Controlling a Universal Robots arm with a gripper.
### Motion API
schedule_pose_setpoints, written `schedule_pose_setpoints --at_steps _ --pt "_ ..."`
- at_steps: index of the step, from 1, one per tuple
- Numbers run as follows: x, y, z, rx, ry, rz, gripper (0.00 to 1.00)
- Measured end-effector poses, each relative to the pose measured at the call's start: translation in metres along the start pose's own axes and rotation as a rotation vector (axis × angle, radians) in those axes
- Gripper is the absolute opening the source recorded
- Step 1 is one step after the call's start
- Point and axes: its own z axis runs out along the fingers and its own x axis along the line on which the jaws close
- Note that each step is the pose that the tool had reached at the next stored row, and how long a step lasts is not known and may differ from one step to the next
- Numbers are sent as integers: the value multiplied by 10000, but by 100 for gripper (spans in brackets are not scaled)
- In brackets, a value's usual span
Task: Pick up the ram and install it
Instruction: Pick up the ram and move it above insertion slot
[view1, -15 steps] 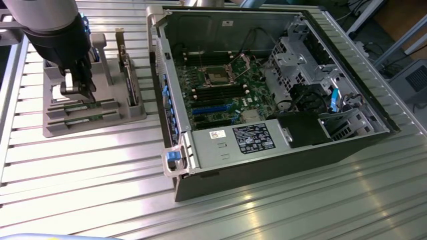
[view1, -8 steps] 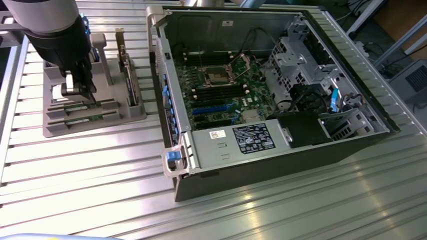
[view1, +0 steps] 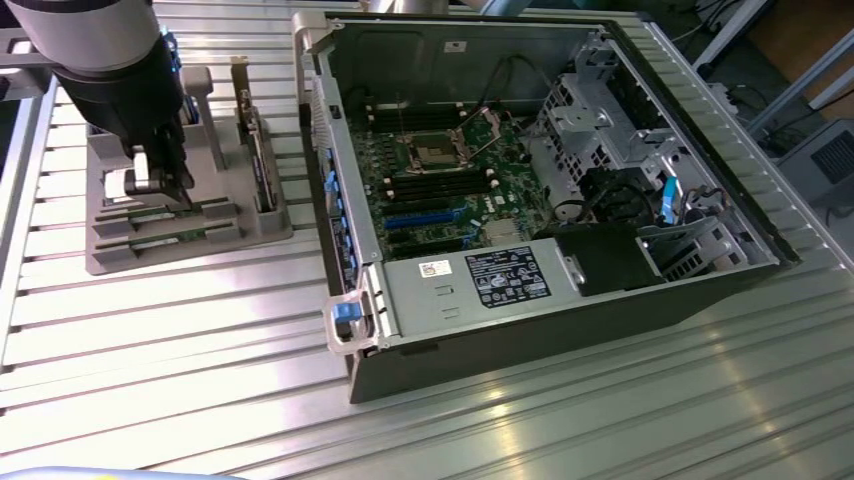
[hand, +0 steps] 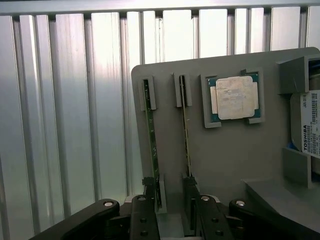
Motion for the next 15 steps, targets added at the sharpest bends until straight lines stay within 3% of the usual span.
schedule_pose_setpoints --at_steps 15 --pt "11 11 91 1 57 -2 36"
